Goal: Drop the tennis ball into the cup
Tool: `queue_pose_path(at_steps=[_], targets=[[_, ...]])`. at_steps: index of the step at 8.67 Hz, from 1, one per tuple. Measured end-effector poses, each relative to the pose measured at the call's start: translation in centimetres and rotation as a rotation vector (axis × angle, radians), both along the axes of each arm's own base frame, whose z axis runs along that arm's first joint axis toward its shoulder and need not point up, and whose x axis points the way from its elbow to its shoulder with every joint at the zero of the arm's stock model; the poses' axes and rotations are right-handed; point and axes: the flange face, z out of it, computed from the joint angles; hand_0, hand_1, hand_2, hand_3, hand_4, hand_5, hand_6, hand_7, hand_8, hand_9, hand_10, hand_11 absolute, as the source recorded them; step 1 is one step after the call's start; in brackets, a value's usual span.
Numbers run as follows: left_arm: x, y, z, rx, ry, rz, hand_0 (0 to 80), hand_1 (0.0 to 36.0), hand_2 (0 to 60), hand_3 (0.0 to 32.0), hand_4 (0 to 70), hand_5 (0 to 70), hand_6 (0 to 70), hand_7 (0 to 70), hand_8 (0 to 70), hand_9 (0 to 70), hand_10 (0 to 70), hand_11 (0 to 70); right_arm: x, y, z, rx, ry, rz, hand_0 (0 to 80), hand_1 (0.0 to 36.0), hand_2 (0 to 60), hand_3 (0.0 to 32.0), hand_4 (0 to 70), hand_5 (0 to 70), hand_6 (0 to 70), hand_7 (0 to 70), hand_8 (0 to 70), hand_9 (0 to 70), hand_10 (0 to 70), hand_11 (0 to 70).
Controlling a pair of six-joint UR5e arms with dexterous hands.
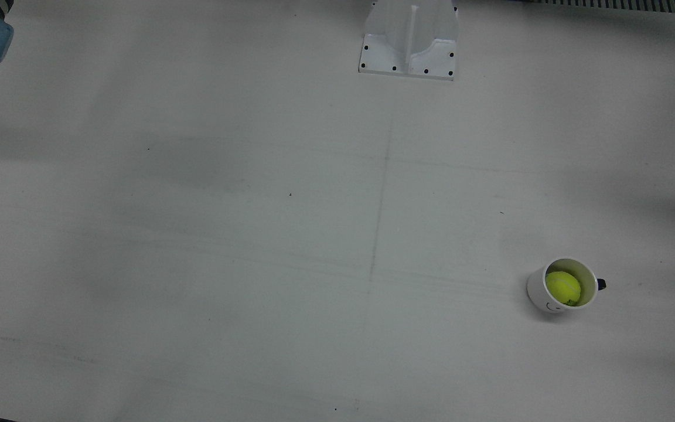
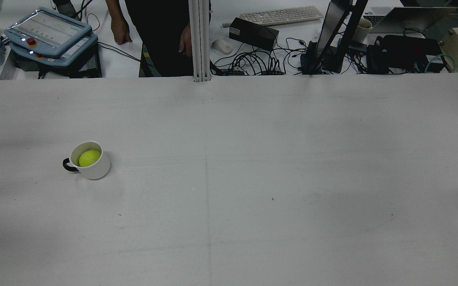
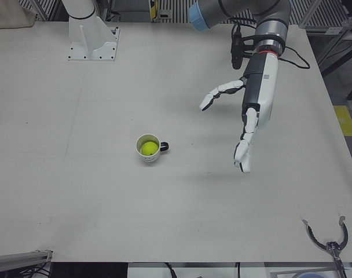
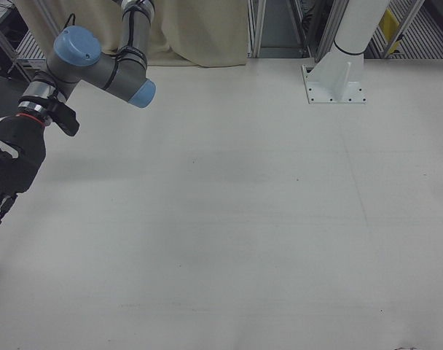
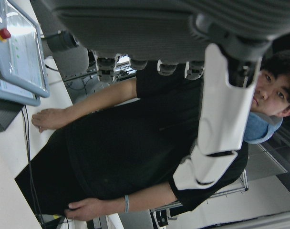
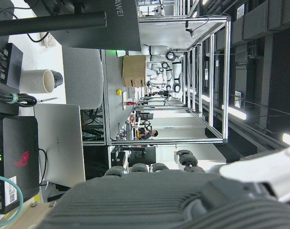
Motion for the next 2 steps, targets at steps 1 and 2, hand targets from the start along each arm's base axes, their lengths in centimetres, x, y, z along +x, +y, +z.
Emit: queue_pose_path(at_steps=[1,2], targets=[[-1.09,0.33,1.75,-0.02,-0.004,-0.016,74.9,36.0,51.7,0.0,0.0,12.3,2.5,0.0,0.6,0.8,4.3,10.5,0.0,0.0,0.0,0.0,0.0,0.0,0.0,0.0,0.0,0.0,0.0,0.0,0.0,0.0,0.0,0.0,0.0,0.0],[-1.59,0.6,2.74,-0.03,-0.005,-0.022,75.7,36.0,52.4,0.0,0.0,12.4,2.6,0.0,0.6,0.8,4.3,10.5,0.0,0.0,0.01,0.0,0.0,0.0,0.0,0.0,0.0,0.0,0.0,0.0,0.0,0.0,0.0,0.0,0.0,0.0]])
